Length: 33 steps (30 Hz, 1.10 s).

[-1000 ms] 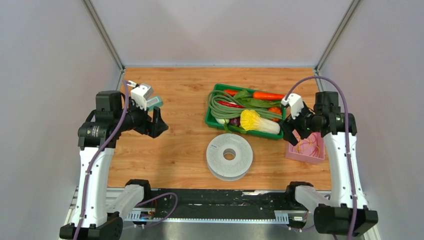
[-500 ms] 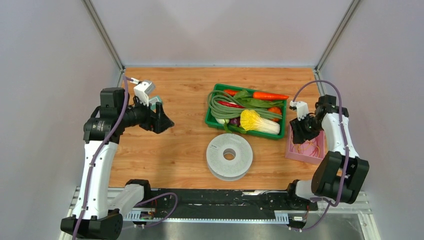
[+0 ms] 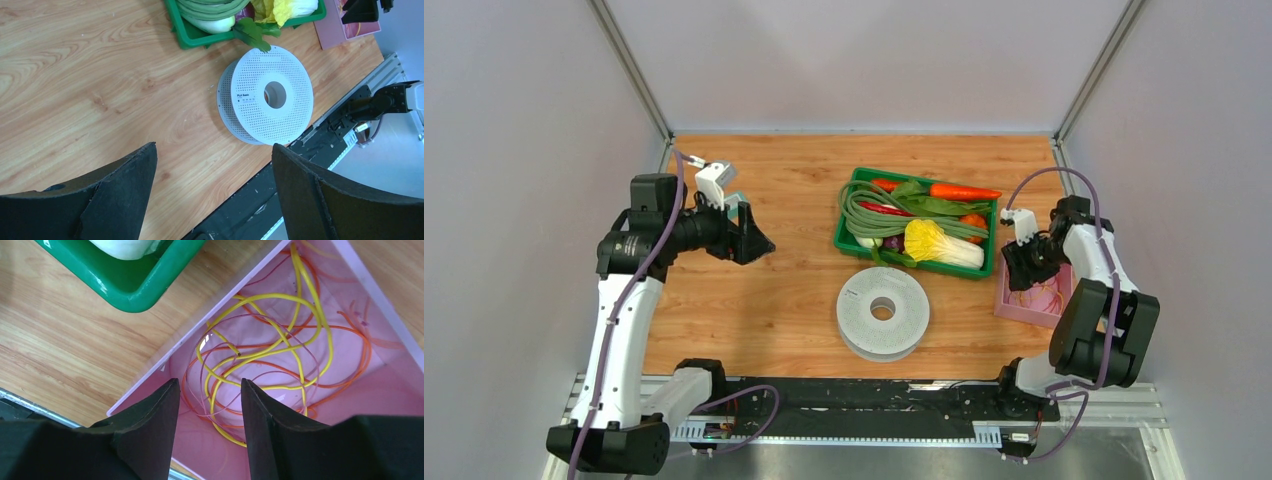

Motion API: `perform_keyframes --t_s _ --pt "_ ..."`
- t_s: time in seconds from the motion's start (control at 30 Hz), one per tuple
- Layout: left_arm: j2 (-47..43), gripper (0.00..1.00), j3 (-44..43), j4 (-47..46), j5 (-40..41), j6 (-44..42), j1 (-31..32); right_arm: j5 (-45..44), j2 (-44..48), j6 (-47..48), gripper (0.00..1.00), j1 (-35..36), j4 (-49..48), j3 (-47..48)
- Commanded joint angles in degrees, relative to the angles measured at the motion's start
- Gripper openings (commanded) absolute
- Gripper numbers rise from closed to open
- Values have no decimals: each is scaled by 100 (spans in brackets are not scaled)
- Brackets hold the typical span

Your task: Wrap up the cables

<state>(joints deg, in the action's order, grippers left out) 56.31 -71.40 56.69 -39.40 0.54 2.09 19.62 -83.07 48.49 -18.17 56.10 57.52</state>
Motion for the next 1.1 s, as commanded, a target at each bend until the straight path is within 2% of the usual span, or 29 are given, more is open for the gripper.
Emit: perform_keyframes --t_s 0.0,0.1,0.2,0.37,0.47,0.67,0.9,1.07 --pt "116 92 -217 -158 -191 96 -33 77 -139 187 52 -28 -248 -56" --pt "143 92 -226 -167 -209 131 -33 51 -192 248 50 -63 -362 -135" --pt "143 92 -199 -184 -191 131 -33 51 -210 328 42 -107 -406 -197" --pt "152 92 -173 -184 -147 122 -33 183 -271 433 37 -178 -371 -267" --pt "161 92 -190 -167 -103 114 -33 227 -333 486 27 -204 -354 -276" --pt "134 92 -155 -158 -42 96 -33 429 -184 556 0 -336 58 13" --pt "11 92 -129 -149 11 113 -33 956 703 662 0 -722 1402 918" --pt "-85 92 -50 -184 29 105 -33 1202 1319 574 0 -846 1895 1753"
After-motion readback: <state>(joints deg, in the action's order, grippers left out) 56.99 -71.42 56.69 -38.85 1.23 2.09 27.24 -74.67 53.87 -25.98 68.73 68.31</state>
